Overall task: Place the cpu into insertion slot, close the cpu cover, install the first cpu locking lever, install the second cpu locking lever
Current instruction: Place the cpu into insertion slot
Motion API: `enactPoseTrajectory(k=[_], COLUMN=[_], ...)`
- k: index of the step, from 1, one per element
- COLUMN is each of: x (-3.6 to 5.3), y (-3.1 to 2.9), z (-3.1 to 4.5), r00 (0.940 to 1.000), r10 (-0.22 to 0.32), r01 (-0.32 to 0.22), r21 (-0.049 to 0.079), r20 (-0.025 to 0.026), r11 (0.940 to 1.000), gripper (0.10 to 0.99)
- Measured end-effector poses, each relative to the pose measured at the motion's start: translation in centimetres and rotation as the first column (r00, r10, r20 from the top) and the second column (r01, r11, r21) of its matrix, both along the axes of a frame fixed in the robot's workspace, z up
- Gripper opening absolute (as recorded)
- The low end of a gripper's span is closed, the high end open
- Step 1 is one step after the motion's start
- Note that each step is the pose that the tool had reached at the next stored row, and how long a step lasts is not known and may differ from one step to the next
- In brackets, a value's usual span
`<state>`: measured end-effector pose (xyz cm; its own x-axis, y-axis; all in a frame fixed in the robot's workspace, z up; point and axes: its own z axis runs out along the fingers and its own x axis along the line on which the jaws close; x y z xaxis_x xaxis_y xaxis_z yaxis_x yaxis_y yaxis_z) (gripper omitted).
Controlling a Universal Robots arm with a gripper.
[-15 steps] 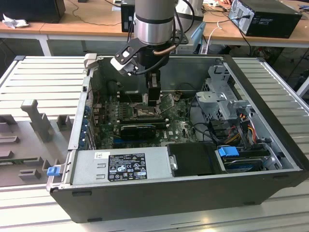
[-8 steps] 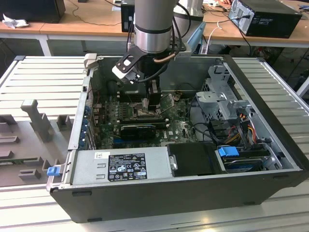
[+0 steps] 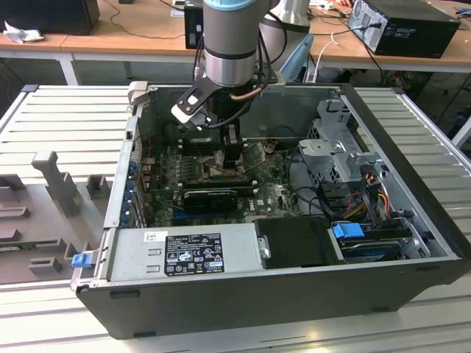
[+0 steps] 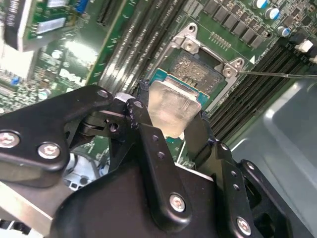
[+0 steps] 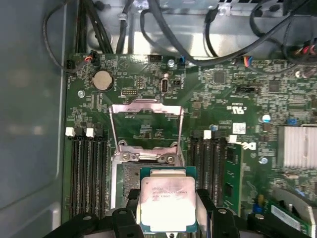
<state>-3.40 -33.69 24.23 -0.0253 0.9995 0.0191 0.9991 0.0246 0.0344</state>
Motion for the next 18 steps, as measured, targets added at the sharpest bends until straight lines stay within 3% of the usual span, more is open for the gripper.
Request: enactPoseTrajectory(k=[7, 18], x=[-0.62, -0.75], y=[0.70, 1.30], z=[-1.49, -2.68], r00=[1.0000, 0.9996], r10=[-0.005, -0.027], r01=[0.005, 0.027], r21=[0.001, 0.009], r20=[0.0000, -0.0002], r11=[1.0000, 0.9996], gripper=[0.529, 0.529])
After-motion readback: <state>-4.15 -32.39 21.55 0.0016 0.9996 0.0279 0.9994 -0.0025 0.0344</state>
